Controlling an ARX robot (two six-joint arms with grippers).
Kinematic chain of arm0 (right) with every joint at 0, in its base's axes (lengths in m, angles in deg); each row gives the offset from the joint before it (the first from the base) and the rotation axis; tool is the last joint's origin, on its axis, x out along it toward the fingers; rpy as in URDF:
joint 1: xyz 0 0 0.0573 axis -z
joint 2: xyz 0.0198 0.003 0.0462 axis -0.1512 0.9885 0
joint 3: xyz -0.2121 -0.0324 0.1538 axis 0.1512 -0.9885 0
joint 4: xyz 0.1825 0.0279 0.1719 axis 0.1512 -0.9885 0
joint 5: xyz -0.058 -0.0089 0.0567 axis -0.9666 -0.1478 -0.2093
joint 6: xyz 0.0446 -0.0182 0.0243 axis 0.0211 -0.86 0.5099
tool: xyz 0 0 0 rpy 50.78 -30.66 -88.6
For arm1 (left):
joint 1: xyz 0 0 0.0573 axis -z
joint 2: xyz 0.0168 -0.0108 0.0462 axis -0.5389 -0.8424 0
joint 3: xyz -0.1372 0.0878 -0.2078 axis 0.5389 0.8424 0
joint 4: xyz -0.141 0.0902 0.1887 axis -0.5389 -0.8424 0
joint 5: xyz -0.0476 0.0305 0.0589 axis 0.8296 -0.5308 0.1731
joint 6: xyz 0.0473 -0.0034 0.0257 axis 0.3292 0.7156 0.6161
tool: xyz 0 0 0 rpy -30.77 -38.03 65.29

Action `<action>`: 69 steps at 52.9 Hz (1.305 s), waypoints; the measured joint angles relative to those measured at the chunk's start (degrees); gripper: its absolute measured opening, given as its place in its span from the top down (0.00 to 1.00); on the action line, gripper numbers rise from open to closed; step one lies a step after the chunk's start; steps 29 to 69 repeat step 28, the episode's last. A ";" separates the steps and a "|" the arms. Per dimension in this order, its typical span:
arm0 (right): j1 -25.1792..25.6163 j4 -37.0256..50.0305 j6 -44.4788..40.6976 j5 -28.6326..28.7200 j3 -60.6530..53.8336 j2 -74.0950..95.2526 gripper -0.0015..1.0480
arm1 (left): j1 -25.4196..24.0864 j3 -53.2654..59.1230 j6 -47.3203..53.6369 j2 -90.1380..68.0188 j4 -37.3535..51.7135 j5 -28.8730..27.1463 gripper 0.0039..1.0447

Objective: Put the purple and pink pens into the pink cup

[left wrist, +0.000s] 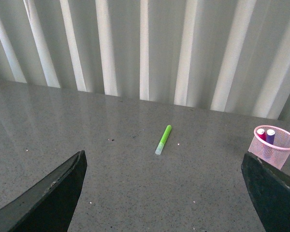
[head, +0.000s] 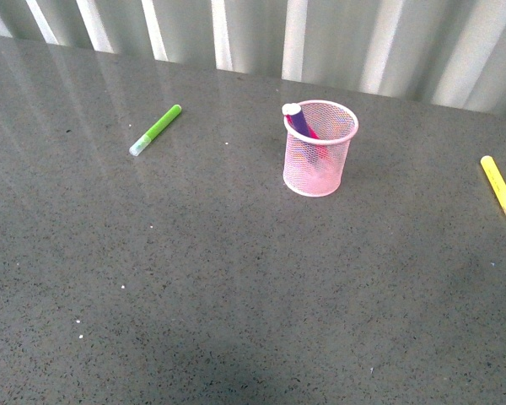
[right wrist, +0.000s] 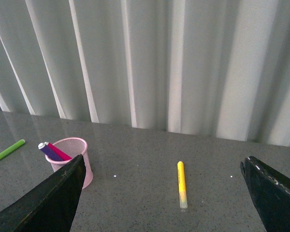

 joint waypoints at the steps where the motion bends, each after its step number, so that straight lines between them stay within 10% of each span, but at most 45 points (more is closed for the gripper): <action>1: 0.00 0.00 0.00 0.00 0.00 0.00 0.07 | 0.00 0.00 0.00 0.00 0.00 0.00 0.06; 69: 0.00 0.00 0.00 0.00 0.00 0.00 0.07 | 0.00 0.00 0.00 0.00 0.00 0.00 0.06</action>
